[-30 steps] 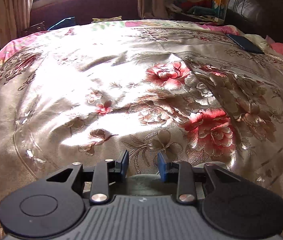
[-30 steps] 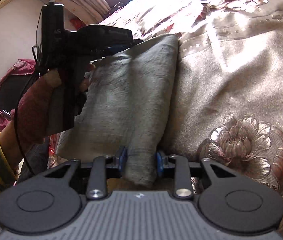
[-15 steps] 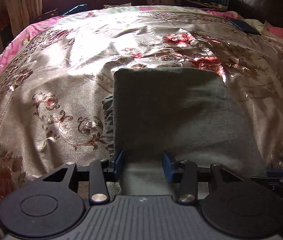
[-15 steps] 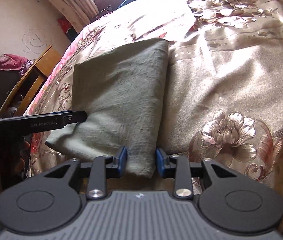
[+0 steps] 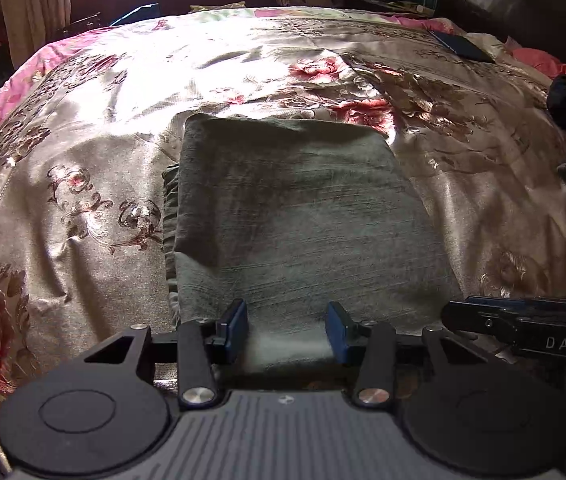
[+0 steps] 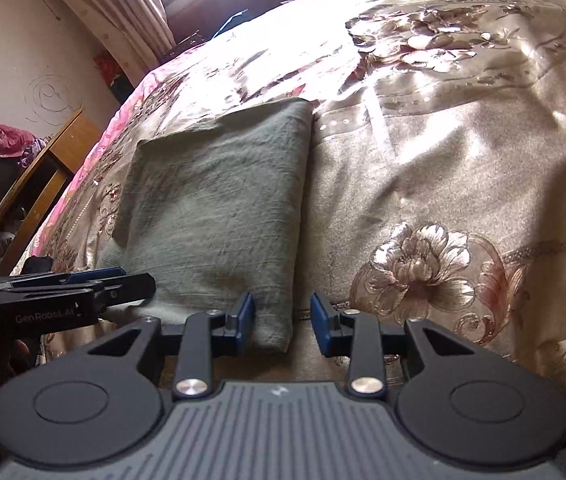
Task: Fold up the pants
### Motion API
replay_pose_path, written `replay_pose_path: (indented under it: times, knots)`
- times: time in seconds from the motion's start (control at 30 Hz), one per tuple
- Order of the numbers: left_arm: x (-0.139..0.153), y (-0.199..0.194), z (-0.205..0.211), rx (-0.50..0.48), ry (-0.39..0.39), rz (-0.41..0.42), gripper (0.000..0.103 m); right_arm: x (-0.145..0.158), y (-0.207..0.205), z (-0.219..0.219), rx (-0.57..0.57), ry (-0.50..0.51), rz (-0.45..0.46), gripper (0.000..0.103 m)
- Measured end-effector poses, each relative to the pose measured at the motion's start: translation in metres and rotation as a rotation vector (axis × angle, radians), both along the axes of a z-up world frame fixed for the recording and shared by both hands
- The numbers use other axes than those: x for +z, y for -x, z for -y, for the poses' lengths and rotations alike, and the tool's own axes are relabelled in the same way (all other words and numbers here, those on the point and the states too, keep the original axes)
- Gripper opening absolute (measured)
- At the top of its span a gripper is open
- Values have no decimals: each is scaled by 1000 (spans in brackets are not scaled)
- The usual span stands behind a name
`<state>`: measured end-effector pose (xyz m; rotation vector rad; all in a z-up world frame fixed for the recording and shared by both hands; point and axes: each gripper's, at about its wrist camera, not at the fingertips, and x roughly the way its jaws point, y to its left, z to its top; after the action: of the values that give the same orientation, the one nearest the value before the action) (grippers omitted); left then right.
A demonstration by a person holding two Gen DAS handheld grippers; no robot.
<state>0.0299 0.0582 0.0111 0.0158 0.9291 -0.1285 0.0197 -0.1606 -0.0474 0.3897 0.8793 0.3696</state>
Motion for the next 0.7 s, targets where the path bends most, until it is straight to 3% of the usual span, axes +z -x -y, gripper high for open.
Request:
replay_pose_path:
  times: [0.43, 0.53, 0.7]
  knots:
    - [4, 3, 14, 7, -114, -40, 57, -1, -6, 4, 37, -18, -12, 37]
    - [14, 6, 18, -10, -166, -9, 59, -5, -10, 10, 29, -62, -32, 37]
    - [4, 4, 14, -9, -133, -12, 63, -6, -14, 16, 3, -126, -30, 39]
